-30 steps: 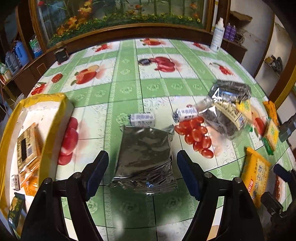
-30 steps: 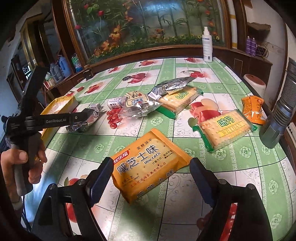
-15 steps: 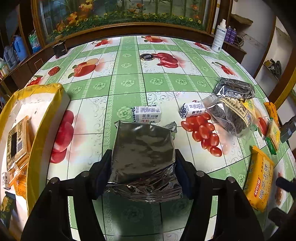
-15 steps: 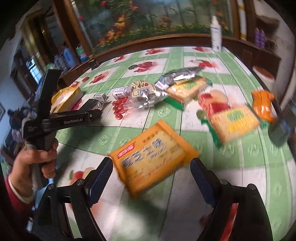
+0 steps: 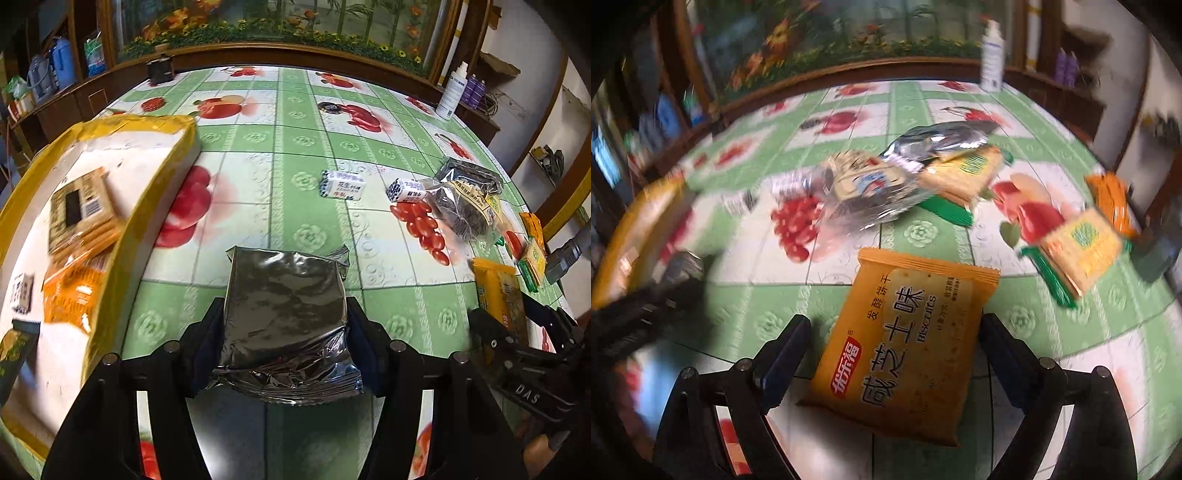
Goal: Organize snacks
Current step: 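Carry the foil pack and yellow biscuit pack over the tray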
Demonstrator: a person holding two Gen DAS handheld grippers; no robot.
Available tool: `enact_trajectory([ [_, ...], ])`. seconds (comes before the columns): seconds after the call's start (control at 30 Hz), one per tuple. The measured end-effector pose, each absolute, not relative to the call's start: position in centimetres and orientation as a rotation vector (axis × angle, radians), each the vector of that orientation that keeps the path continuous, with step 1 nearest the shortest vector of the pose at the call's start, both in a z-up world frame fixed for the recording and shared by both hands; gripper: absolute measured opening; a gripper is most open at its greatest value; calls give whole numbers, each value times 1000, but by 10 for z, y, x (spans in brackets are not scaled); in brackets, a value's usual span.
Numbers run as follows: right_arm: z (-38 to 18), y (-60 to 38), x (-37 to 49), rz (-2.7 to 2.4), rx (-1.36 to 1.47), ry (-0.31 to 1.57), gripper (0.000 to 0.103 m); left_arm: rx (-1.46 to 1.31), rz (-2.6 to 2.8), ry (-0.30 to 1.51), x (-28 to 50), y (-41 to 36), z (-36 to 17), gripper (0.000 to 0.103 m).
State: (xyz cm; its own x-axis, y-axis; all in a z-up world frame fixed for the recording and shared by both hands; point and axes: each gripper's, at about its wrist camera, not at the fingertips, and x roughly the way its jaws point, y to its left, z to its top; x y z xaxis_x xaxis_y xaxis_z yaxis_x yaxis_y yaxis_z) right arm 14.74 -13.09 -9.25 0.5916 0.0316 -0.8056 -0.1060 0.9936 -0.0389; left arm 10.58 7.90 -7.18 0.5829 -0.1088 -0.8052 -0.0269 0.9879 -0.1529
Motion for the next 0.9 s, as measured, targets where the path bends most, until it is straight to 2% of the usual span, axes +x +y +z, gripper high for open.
enact_trajectory([
  [0.1, -90, -138, 141, 125, -94, 918, 73, -179, -42, 937, 94, 89, -71, 60],
  [0.13, -89, -142, 139, 146, -88, 912, 71, -183, -41, 929, 89, 92, -69, 60],
  [0.27, -83, -143, 129, 243, -30, 890, 71, -150, 6, 882, 73, 99, -57, 60],
  [0.33, -77, -135, 123, 282, -33, 872, 71, -121, 35, 856, 65, 101, -50, 52],
  [0.37, -74, -131, 120, 299, -32, 866, 71, -114, 45, 849, 63, 103, -47, 40],
  [0.4, -70, -125, 118, 317, -34, 858, 71, -111, 52, 845, 61, 105, -45, 38],
  [0.67, -44, -85, 98, 427, -81, 790, 71, -113, 84, 864, 50, 123, -49, 38],
  [0.73, -42, -83, 94, 430, -90, 784, 71, -123, 73, 911, 53, 123, -57, 41],
  [0.8, -40, -83, 92, 445, -77, 783, 71, -137, 61, 913, 52, 122, -58, 60],
  [0.9, -40, -81, 89, 455, -78, 782, 71, -112, 66, 916, 59, 112, -61, 76],
])
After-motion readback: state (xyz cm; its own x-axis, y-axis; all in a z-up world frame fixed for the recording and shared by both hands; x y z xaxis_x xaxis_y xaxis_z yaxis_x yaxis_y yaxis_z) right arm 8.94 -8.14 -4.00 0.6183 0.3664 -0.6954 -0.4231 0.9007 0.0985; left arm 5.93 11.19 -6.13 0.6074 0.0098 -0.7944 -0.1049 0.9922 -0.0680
